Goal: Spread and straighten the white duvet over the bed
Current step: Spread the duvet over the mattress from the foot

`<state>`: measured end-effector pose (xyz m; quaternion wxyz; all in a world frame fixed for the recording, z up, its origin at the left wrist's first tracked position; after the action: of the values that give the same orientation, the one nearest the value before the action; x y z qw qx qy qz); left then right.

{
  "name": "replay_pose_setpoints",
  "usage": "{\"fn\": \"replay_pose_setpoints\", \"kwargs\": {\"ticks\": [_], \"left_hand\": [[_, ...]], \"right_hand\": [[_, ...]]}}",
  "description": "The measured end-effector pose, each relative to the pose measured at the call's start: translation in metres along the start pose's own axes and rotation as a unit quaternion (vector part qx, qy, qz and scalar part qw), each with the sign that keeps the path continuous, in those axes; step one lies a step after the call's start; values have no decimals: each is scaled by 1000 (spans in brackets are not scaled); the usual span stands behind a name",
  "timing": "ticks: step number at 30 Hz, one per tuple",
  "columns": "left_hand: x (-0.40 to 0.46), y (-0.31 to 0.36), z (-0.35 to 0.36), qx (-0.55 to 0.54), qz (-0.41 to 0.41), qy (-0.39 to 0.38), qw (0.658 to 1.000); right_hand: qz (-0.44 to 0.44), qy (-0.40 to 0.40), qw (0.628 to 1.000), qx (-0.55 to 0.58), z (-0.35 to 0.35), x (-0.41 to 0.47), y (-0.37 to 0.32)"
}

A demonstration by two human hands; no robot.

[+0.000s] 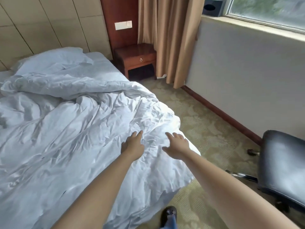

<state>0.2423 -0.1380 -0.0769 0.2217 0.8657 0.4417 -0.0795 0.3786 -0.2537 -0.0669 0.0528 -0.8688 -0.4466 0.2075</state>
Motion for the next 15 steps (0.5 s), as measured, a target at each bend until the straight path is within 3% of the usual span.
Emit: {"fn": "replay_pose_setpoints", "kwargs": {"ticks": [9,15], "left_hand": [[150,108,1,-41,-47,-28,998],[236,141,-27,-68,-129,31,989]], "right_hand": [[-39,-74,996,-9,-62,137,90],[-123,-89,988,-20,-107,250,122]]}}
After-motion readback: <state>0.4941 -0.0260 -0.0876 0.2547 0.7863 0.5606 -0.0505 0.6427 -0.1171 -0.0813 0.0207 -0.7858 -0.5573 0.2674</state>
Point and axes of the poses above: each hand's wrist, its own x-axis towards the middle knuckle, its own z-axis out of the palm, y = z × x, the point moved 6 cm from there along x, towards the middle knuckle, and after that the axes turned 2 degrees about -z, right-handed, at the moved point
